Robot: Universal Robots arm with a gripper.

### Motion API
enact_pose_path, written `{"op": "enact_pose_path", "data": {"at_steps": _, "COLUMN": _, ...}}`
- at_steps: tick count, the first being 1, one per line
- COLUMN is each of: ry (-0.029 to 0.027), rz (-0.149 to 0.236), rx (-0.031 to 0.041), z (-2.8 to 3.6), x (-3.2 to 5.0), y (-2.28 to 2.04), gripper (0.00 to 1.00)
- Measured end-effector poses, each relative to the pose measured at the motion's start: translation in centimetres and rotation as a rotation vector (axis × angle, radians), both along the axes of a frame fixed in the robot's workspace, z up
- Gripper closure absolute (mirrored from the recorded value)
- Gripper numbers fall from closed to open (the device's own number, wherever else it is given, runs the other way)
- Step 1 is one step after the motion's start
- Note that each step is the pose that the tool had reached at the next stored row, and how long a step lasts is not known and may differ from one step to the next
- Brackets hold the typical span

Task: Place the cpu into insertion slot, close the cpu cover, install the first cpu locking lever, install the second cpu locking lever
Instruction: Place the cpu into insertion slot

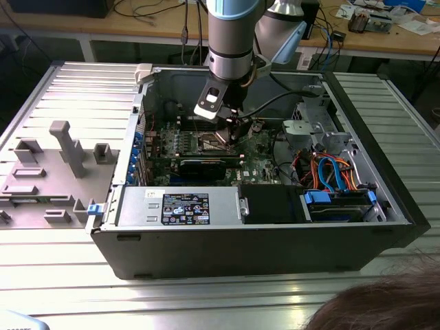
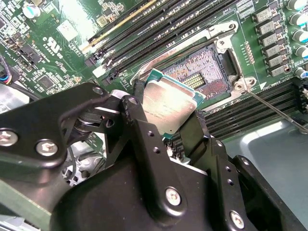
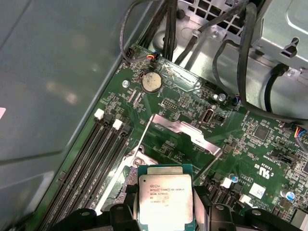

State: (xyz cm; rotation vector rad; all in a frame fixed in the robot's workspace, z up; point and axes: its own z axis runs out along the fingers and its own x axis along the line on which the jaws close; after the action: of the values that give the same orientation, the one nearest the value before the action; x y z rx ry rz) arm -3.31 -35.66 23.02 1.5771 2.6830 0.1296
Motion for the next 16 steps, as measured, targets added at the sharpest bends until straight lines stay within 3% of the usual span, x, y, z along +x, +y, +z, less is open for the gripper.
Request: {"op": "enact_pose_path", "data": {"at_steps": 16, "ry": 0.0, "rz": -0.021, "rx": 0.0001, "z": 0.0, "x": 0.0, "y": 0.0, "gripper": 0.45}}
